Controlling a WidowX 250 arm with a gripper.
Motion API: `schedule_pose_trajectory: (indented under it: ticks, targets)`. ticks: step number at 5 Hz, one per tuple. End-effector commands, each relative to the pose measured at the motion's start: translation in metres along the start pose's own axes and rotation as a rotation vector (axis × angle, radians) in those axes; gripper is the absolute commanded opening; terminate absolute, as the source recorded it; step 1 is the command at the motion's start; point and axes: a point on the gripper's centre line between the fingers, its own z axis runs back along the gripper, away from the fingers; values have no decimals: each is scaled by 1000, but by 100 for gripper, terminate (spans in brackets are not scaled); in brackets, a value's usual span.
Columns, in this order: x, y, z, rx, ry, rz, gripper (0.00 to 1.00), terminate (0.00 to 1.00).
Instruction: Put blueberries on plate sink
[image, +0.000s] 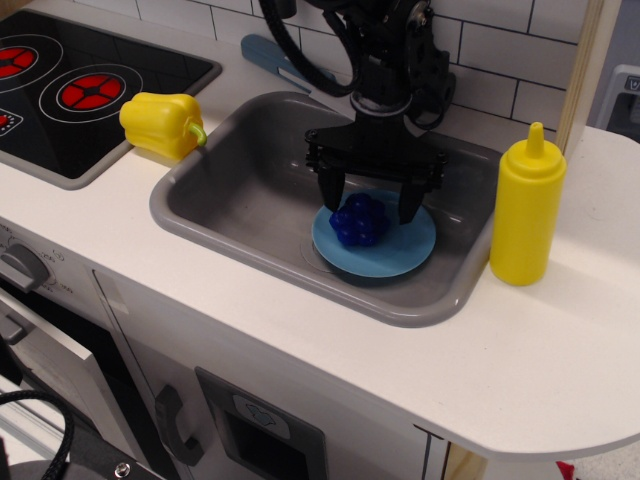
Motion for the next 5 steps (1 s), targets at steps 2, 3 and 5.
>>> schedule_pose_trajectory:
  ticks: [2,3,5]
  targets:
    - [17,27,75,-56,-156,46,100,0]
    - [14,37,95,-43,-236,57,100,0]
    - [14,37,95,-43,-236,57,100,100]
